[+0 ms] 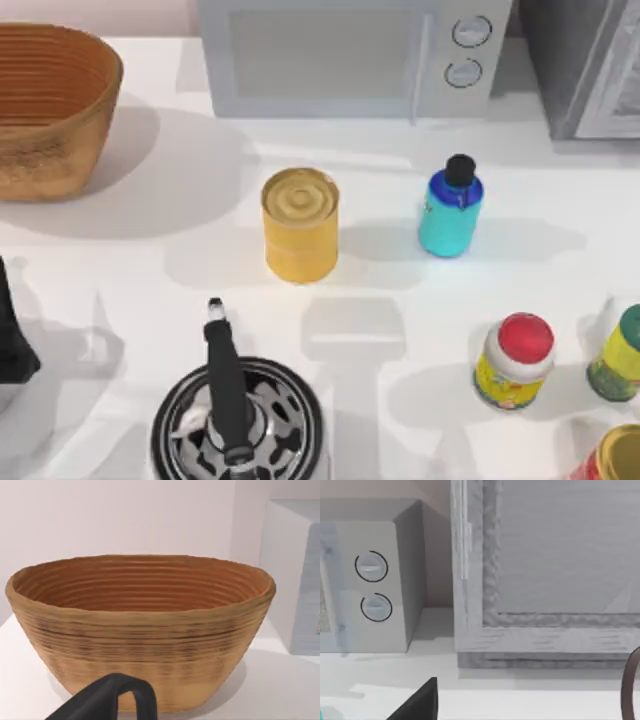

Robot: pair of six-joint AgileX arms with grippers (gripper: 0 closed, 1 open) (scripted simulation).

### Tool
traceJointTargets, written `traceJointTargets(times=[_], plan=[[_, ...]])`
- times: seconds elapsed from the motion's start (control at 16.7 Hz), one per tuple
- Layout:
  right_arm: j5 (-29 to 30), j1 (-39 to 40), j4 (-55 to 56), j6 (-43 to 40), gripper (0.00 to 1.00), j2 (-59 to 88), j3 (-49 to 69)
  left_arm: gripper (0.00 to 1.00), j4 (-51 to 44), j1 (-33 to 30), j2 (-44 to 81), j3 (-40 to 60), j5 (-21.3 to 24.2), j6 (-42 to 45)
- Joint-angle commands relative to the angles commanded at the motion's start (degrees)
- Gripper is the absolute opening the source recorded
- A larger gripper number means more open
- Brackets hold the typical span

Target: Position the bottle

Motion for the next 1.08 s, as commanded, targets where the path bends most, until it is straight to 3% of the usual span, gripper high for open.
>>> traceJointTargets(times=[0.24,0.48,1.08], plan=[[0.0,0.0,0.0,0.0,1.0,0.0,0.0,1.0,0.7,-1.1,1.8,1.3,0.2,0.0],[0.0,0.0,0.0,0.0,1.0,0.0,0.0,1.0,4.4,-6.8,12.6,8.0,0.7,0.1],[0.0,0.0,0.0,0.0,1.0,0.0,0.0,1.0,18.9,-29.6,69.7,35.3,2.0,1.3]])
